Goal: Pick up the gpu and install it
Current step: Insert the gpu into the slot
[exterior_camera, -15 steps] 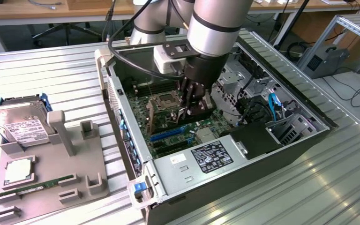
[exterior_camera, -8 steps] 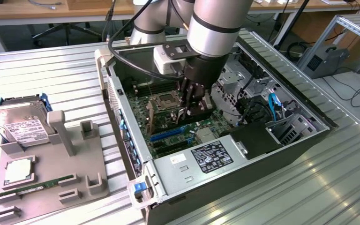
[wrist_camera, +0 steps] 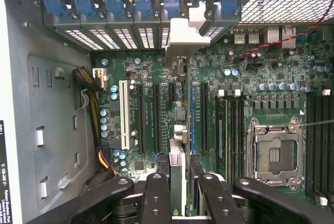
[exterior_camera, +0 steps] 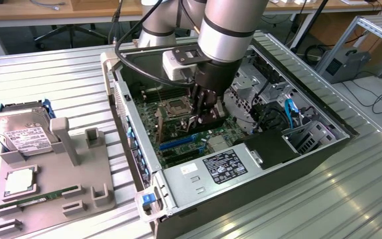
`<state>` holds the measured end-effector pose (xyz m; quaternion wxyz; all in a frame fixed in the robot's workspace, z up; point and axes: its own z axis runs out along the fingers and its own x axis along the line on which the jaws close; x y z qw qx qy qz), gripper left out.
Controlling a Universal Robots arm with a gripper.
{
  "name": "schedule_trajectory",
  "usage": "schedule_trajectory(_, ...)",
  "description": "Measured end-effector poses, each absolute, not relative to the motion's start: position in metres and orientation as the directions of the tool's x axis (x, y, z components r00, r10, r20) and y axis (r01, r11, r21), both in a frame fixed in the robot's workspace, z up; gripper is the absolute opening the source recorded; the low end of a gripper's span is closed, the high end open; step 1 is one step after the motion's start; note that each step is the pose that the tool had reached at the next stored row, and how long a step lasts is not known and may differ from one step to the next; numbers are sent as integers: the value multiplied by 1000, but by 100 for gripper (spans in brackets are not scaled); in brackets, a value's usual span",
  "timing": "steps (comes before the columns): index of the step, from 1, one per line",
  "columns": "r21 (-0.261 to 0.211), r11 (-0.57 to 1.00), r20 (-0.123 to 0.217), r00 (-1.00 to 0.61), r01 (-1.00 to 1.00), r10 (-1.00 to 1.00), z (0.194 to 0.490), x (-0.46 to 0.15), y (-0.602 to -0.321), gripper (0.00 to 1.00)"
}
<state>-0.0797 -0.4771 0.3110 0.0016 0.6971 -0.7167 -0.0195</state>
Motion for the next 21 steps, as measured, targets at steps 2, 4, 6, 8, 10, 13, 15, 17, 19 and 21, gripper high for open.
schedule_trajectory(2, 30, 27, -25, -28, -999, -999, 311, -80, -477, 26)
schedule_trajectory(4, 30, 27, -25, -28, -999, -999, 310, -80, -477, 26)
schedule_trajectory(6, 30, 27, -25, -28, -999, -999, 309, -80, -477, 26)
schedule_trajectory(8, 30, 27, -25, -28, -999, -999, 309, -81, -477, 26)
schedule_trajectory(10, 30, 27, -25, -28, -999, -999, 308, -81, -477, 26)
schedule_trajectory(13, 30, 27, -25, -28, -999, -999, 307, -82, -476, 26)
schedule_trajectory(15, 30, 27, -25, -28, -999, -999, 307, -82, -474, 26)
schedule_trajectory(17, 30, 27, -25, -28, -999, -999, 307, -82, -473, 26)
schedule_trajectory(19, 30, 24, -25, -25, -999, -999, 306, -82, -470, 26)
schedule_trajectory(21, 30, 22, -25, -23, -999, -999, 305, -82, -467, 26)
